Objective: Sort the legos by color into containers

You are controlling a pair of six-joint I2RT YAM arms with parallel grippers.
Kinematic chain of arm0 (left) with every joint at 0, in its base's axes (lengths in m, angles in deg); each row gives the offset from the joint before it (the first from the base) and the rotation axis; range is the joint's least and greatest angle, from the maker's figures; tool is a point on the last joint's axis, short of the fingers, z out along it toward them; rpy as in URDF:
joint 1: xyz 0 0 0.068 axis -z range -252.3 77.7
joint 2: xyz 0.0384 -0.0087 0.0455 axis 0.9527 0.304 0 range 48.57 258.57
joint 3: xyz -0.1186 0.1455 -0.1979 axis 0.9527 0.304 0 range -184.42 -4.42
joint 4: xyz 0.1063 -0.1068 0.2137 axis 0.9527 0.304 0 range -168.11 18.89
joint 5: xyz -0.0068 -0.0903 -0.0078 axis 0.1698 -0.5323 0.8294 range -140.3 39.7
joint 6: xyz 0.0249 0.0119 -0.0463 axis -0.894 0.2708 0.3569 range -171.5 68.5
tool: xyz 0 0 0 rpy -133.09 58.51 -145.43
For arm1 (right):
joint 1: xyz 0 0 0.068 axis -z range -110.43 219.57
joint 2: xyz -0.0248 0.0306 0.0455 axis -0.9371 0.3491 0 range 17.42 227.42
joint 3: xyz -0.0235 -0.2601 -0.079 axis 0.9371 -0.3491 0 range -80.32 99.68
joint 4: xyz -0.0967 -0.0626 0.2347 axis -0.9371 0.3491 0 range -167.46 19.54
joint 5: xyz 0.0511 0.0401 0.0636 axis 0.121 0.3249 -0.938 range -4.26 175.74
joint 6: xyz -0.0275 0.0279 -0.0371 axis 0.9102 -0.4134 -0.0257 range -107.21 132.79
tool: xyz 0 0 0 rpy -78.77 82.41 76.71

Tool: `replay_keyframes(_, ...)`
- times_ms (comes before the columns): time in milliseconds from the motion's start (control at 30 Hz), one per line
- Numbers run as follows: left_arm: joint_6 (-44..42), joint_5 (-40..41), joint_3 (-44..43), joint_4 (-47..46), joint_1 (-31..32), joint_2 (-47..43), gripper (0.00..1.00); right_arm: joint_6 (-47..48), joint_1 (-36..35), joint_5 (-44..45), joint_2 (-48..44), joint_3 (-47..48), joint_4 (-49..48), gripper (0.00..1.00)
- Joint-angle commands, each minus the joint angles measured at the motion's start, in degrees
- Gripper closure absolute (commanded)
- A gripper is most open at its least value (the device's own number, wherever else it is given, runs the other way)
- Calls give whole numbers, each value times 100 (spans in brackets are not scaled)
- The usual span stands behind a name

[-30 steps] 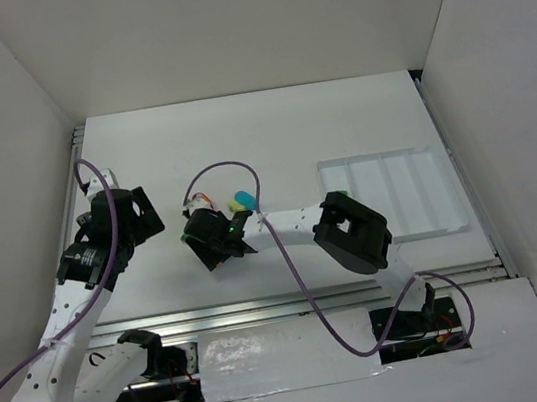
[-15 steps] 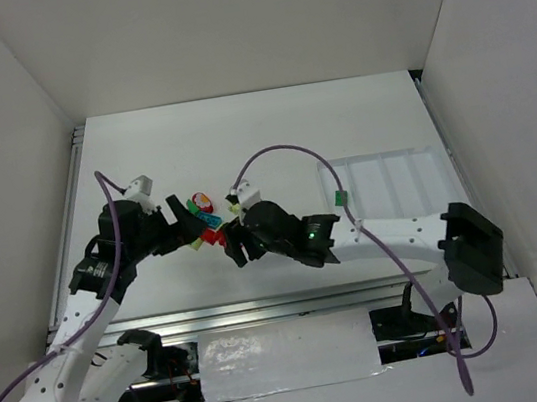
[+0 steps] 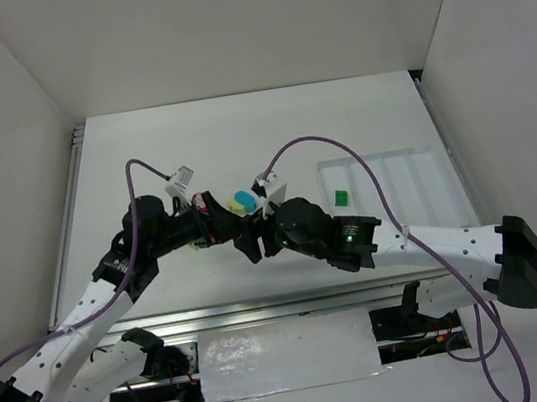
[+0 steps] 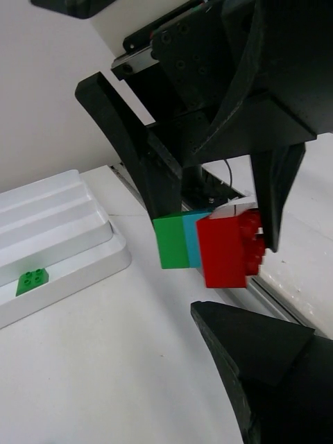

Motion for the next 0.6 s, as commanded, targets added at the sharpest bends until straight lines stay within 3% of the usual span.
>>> replay_keyframes(0, 170, -66, -23, -511, 437, 225, 6, -38, -5, 174, -206, -12, -297, 100)
replay_keyframes(67, 187, 65, -67, -512, 578, 383, 10, -65, 4, 192, -258, -74, -332, 100)
replay_keyframes(133, 135, 268, -155, -425, 736, 489, 22, -82, 4, 253, -276, -109, -332, 100)
replay_keyframes(167, 117, 312, -190, -381, 789, 559, 28, -108, -5, 279, -285, -109, -297, 100)
replay_keyframes(200, 100, 373, -208, -345, 807, 577, 43, -126, 4, 323, -276, -100, -262, 100)
replay_keyframes(233, 91, 374, -225, -319, 816, 594, 49, -161, 4, 428, -276, -100, -236, 100)
replay_keyframes(300, 82, 400, -243, -301, 833, 577, 59, -196, 4, 534, -250, -118, -191, 100)
replay_keyframes(367, 47, 426, -260, -257, 833, 533, 60, -293, 4, 745, -232, -127, -148, 100)
replay_keyframes(467, 29, 409, -243, -292, 833, 498, 75, -337, 4, 816, -180, -109, -148, 100)
replay_keyframes(500, 29, 391, -225, -318, 833, 507, 87, -328, 4, 816, -179, -100, -139, 99)
replay_keyframes(533, -6, 357, -217, -345, 833, 507, 95, -354, 13, 807, -171, -100, -147, 89)
replay_keyframes(567, -15, 321, -217, -354, 833, 524, 100, -355, 4, 737, -188, -109, -191, 64)
